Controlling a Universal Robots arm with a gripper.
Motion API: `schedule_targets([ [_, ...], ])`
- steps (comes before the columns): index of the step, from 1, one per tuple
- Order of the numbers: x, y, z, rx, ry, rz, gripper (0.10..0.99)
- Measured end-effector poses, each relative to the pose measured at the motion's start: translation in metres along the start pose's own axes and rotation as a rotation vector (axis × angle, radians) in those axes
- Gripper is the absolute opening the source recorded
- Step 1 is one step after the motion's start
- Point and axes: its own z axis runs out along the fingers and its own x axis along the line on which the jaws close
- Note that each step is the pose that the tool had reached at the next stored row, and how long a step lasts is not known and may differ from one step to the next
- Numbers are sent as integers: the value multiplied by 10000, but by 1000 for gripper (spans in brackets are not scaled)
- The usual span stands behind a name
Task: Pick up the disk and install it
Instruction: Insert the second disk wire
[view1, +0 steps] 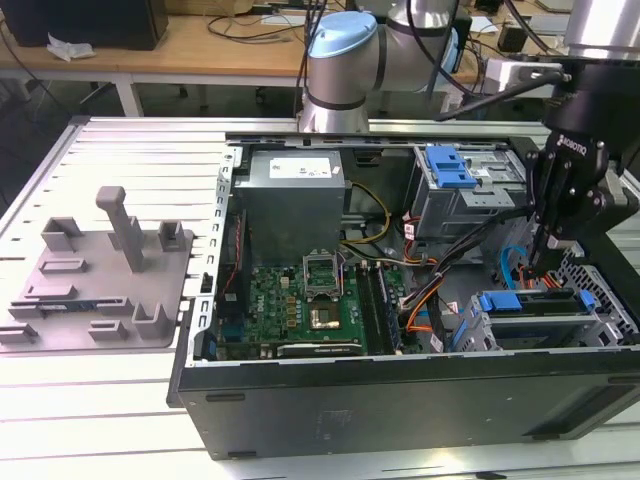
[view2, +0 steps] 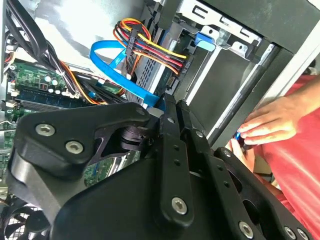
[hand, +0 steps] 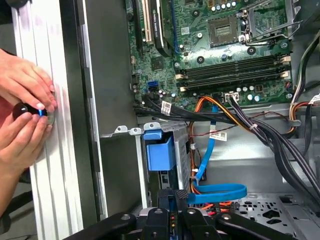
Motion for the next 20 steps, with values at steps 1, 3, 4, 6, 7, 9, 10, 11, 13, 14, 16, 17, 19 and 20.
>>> schedule_targets([
  [1, 16, -2, 5, -8, -73, 1, 161],
  [3, 49, -6, 15, -27, -237, 3, 161],
  [4, 62, -8, 19, -34, -310, 4, 161],
  [6, 107, -14, 34, -63, -584, 6, 161],
  [7, 122, -16, 39, -73, -682, 6, 161],
  [9, 150, -20, 47, -92, -860, 7, 161],
  [10, 173, -22, 55, -108, -1017, 7, 161],
  [11, 206, -27, 65, -132, -1237, 7, 161],
  [13, 232, -32, 74, -146, -1378, 8, 161],
  [14, 249, -37, 79, -155, -1457, 7, 161],
  [16, 293, -54, 93, -177, -1671, 4, 161],
  [17, 325, -64, 104, -194, -1827, 3, 161],
  [19, 376, -77, 121, -220, -2078, 1, 161],
  [20, 391, -81, 125, -227, -2146, 0, 161],
])
